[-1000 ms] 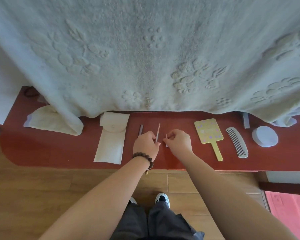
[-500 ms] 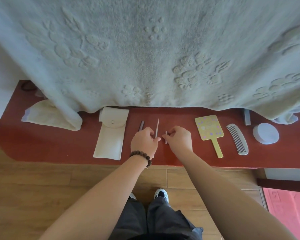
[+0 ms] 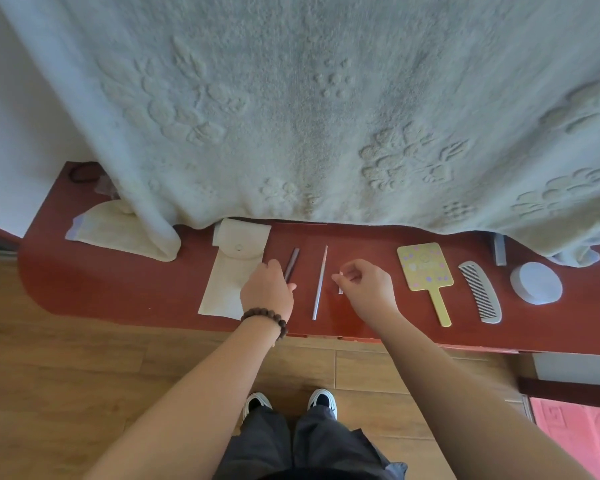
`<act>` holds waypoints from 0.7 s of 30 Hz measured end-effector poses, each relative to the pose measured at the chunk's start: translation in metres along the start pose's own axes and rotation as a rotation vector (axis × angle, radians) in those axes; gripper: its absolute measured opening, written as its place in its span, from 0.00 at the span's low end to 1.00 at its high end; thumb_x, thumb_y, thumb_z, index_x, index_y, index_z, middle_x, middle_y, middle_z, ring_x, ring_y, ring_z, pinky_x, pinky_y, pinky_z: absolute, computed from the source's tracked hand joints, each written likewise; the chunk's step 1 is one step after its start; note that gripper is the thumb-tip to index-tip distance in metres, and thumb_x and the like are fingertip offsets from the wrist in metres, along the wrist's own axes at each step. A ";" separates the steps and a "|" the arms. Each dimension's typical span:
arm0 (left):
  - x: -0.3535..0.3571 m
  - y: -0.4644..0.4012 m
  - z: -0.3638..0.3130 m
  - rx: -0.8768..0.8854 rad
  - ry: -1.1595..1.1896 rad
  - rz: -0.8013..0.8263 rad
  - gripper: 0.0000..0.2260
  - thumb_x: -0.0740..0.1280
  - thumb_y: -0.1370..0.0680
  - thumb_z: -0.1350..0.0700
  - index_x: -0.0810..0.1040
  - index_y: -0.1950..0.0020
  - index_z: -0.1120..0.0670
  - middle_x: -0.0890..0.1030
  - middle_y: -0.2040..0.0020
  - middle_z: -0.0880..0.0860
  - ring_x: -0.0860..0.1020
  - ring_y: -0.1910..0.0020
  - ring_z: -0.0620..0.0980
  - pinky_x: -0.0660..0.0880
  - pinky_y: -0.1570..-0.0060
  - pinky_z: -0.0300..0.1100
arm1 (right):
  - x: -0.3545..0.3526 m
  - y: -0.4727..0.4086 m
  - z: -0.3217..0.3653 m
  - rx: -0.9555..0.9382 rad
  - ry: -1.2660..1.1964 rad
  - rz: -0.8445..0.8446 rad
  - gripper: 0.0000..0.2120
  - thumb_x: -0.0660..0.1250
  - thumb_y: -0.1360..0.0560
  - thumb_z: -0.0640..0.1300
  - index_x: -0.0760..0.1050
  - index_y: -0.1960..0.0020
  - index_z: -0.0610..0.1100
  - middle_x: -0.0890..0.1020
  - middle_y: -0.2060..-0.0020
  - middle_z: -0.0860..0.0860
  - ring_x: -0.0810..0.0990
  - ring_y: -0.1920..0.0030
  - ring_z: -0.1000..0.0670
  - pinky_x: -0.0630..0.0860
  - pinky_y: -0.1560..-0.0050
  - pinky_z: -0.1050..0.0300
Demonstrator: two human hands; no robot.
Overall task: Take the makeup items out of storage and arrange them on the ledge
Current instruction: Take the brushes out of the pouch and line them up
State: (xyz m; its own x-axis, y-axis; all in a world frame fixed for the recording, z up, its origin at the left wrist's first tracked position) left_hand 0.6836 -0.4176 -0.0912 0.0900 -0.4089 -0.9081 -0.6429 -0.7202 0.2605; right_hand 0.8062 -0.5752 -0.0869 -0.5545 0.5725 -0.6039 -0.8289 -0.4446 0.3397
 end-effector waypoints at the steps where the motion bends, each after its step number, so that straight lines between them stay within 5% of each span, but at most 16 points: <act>1: 0.000 -0.003 -0.002 0.004 0.006 0.007 0.13 0.66 0.22 0.50 0.73 0.43 0.56 0.79 0.50 0.54 0.79 0.52 0.53 0.77 0.57 0.45 | 0.001 0.001 0.002 -0.010 0.008 0.002 0.04 0.70 0.27 0.44 0.78 0.54 0.45 0.79 0.62 0.53 0.76 0.59 0.54 0.68 0.60 0.66; 9: -0.002 0.001 -0.005 0.083 0.484 0.089 0.12 0.69 0.24 0.55 0.79 0.42 0.55 0.81 0.45 0.51 0.78 0.44 0.50 0.73 0.44 0.42 | -0.012 0.007 0.026 -0.036 -0.120 -0.027 0.07 0.69 0.26 0.47 0.78 0.49 0.46 0.80 0.60 0.54 0.77 0.63 0.58 0.69 0.66 0.77; 12: -0.010 0.015 -0.009 0.123 0.661 0.181 0.08 0.69 0.25 0.56 0.80 0.46 0.52 0.82 0.51 0.48 0.80 0.48 0.49 0.77 0.45 0.49 | -0.006 0.006 0.043 -0.017 -0.273 0.094 0.16 0.69 0.26 0.50 0.75 0.39 0.48 0.83 0.53 0.52 0.83 0.56 0.51 0.77 0.57 0.65; 15: -0.017 0.026 -0.009 0.138 0.735 0.251 0.07 0.69 0.25 0.58 0.79 0.50 0.47 0.82 0.56 0.46 0.81 0.52 0.48 0.79 0.47 0.51 | 0.005 0.010 0.060 -0.034 -0.363 0.232 0.14 0.69 0.25 0.46 0.77 0.41 0.45 0.84 0.56 0.46 0.84 0.58 0.48 0.81 0.49 0.50; 21: -0.029 0.034 0.001 0.135 0.746 0.223 0.03 0.71 0.26 0.54 0.82 0.54 0.50 0.84 0.60 0.48 0.82 0.56 0.47 0.78 0.48 0.46 | 0.020 0.021 0.080 -0.069 -0.419 0.327 0.06 0.68 0.25 0.39 0.78 0.49 0.37 0.82 0.58 0.42 0.83 0.62 0.50 0.82 0.57 0.58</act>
State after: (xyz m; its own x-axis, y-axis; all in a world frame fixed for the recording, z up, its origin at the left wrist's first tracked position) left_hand 0.6585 -0.4291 -0.0563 0.4040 -0.8377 -0.3673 -0.7882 -0.5226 0.3249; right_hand 0.7718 -0.5176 -0.0343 -0.7771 0.6159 -0.1299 -0.6086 -0.6824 0.4049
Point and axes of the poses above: each hand's wrist, its own y-axis away from the middle knuckle, its own x-axis out of the palm, z = x × y, the point moved 10 cm from there along -y, towards the middle knuckle
